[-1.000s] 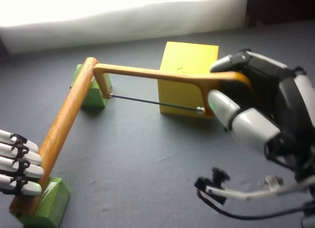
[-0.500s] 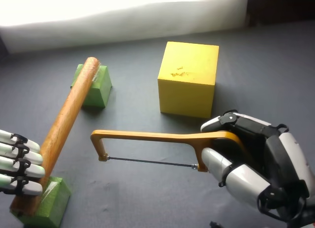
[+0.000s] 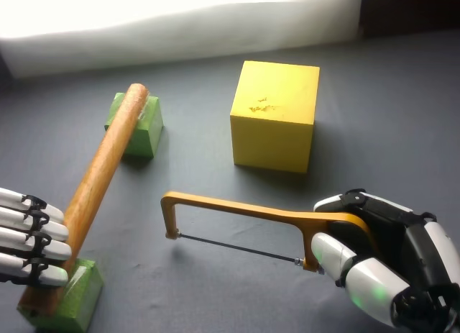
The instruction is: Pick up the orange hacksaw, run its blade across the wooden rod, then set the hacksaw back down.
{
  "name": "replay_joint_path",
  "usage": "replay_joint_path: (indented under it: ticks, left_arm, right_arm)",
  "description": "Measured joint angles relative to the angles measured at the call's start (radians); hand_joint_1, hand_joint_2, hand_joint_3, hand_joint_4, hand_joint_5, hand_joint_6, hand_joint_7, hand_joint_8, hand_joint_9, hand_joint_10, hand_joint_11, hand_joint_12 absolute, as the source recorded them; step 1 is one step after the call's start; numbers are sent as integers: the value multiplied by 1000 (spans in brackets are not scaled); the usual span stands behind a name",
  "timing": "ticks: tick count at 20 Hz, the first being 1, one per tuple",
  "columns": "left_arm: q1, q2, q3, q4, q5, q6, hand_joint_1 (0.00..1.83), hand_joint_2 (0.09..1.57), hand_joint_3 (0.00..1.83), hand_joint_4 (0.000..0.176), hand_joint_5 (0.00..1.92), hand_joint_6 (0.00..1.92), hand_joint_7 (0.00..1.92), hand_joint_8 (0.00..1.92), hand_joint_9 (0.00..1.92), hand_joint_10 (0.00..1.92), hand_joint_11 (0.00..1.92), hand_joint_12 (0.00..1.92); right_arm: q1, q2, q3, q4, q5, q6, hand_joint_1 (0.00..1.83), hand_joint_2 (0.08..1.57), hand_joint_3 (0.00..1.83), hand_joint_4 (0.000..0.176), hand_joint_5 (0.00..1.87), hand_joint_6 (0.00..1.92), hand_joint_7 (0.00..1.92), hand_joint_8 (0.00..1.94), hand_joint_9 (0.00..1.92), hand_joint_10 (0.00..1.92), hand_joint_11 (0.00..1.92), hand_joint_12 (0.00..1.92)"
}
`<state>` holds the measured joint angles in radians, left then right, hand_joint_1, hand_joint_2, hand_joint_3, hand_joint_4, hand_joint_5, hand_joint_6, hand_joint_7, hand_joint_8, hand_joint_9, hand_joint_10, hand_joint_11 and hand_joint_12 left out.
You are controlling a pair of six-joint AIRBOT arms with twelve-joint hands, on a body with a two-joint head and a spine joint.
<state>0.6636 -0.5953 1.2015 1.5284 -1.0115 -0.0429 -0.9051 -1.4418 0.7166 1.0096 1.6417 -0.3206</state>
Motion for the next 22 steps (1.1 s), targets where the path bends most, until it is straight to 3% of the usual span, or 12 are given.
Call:
replay_joint_path:
  ticks: [3,5,6,7,8,9,10,11,13,18,20,22]
  left_arm:
    - [-1,0,-4,-4,2,0,92,1284,1,0,122,3,86,5,84,7,0,241]
    - [-1,0,-4,-7,2,0,102,1283,0,0,121,1,69,3,80,3,0,197]
    - [-1,0,-4,-8,2,0,104,1282,0,0,121,1,65,2,77,1,0,188]
    - [-1,0,-4,-7,2,0,104,1283,0,0,123,2,69,4,78,1,0,185]
    - [-1,0,-4,-7,2,0,113,1282,0,0,120,0,65,1,68,1,0,153]
    - [-1,0,-4,-7,2,0,115,1284,1,0,108,0,46,1,48,1,0,102]
    - [-1,0,-4,-8,2,0,81,1286,1,0,107,1,41,0,38,0,0,93]
    - [-1,0,-4,-7,2,0,106,1280,0,0,122,4,53,3,42,1,0,113]
    - [-2,0,-4,-7,3,0,101,1281,0,0,100,1,40,0,24,1,0,58]
    - [-2,0,-5,-27,11,0,108,1279,0,0,111,6,59,9,55,13,28,31]
    - [-12,-1,-11,-82,24,0,121,1285,1,0,101,0,45,1,51,8,11,28]
    - [-24,-2,-14,-130,31,2,93,1282,0,0,96,0,46,1,33,1,13,41]
  right_arm:
    - [-11,0,-1,17,0,6,1248,1130,0,0,877,1002,1037,1083,976,1059,808,1519]
    - [-11,0,-2,61,0,16,1220,1170,0,0,797,1133,960,1175,864,1088,740,1560]
    - [-11,0,-2,73,0,28,1194,1179,1,0,874,1152,840,1221,748,1054,644,1571]
    - [-13,0,-2,83,0,40,1141,1176,2,0,856,1165,755,694,661,906,514,1543]
    - [-20,0,-2,78,1,54,1132,1172,0,0,863,1149,778,367,628,743,420,1496]
    - [-23,0,-2,82,2,58,1067,1104,0,0,685,564,730,165,569,534,241,1389]
    - [-29,0,-3,80,1,58,961,1070,0,0,564,216,626,46,487,290,64,1272]
    - [-29,0,-5,82,1,60,897,1042,0,0,445,58,519,8,422,125,12,1130]
    - [-29,5,-13,74,3,58,809,1031,0,0,315,2,339,0,290,15,0,927]
    - [-29,36,-18,23,0,-32,627,1020,0,0,90,0,70,2,53,0,0,344]
    - [-21,58,-32,-7,3,-72,648,981,0,0,81,0,47,0,22,0,0,276]
    - [-17,79,-55,-40,2,-126,575,942,0,0,2,0,1,0,0,0,0,75]
